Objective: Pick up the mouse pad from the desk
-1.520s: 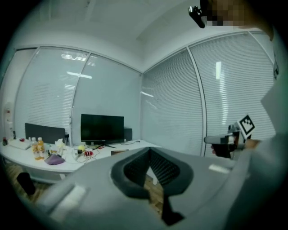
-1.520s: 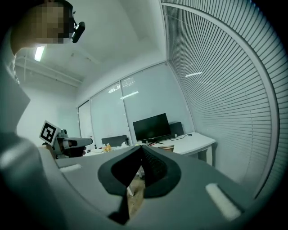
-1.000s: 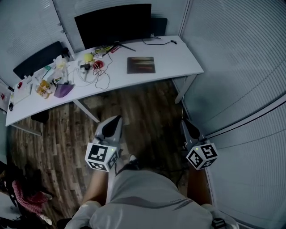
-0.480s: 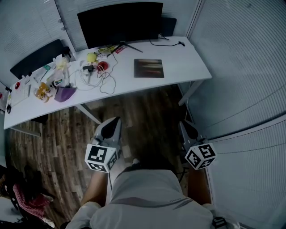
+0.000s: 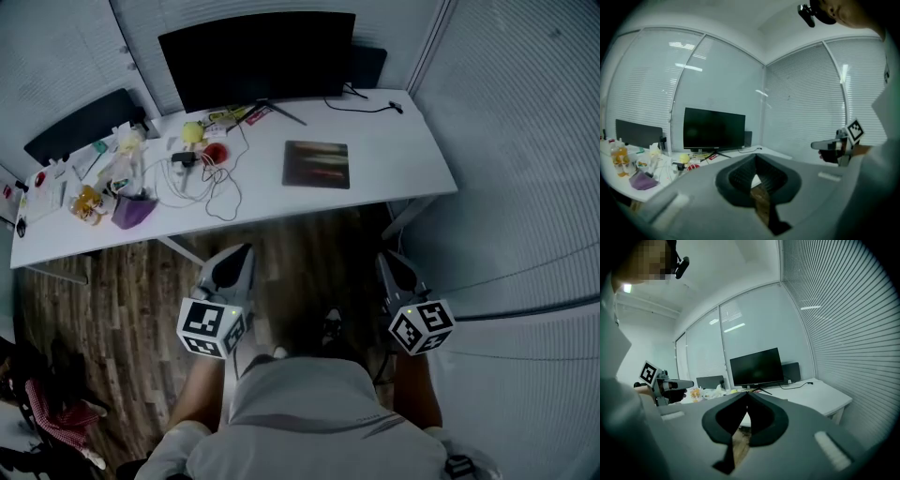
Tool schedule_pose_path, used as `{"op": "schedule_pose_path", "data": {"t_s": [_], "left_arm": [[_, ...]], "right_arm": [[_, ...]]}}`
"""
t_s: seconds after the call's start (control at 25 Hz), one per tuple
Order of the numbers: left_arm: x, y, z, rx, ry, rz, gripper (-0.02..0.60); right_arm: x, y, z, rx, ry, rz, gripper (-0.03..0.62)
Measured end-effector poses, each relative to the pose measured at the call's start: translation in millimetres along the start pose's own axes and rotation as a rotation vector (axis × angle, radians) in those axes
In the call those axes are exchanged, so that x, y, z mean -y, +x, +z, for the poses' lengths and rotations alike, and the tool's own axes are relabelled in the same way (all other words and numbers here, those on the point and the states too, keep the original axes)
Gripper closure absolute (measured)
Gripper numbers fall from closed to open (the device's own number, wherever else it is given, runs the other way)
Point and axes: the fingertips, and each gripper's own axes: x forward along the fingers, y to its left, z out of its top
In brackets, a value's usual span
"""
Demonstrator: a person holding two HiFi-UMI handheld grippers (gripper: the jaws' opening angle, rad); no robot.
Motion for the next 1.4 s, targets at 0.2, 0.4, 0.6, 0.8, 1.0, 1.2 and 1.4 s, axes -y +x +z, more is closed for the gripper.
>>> {"op": "schedule_pose_path", "data": {"t_s": [0.2,0.4,0.6,0.8,1.0,1.2,1.4], "left_arm": [[4,76,23,-0.011,0.024,0.037,0.578],[14,138,32,-0.035,0.008,0.087,0.578],[17,185,33,-0.051,-0.002,0.124,0.578],[2,221,30,-0.077,-0.013,0.144,0.578],[-30,254,27,-0.095,-0.018,0.128,0.578],[-80,296,21,-0.118,-0.033,0.079,0.578],[-137,334,6,-0.165,-0.027,-0.007,0.572]], "right_arm": [[75,49,28,0.005,0.006,0.041,0.588],[126,87,41,-0.019,-0.004,0.127,0.588],[178,120,44,-0.057,0.019,0.136,0.588],[207,153,37,-0.090,0.051,0.138,0.588],[215,194,38,-0.103,0.051,0.134,0.588],[217,243,33,-0.144,0.051,0.079,0.588],[205,305,26,-0.205,0.018,0.006,0.588]]}}
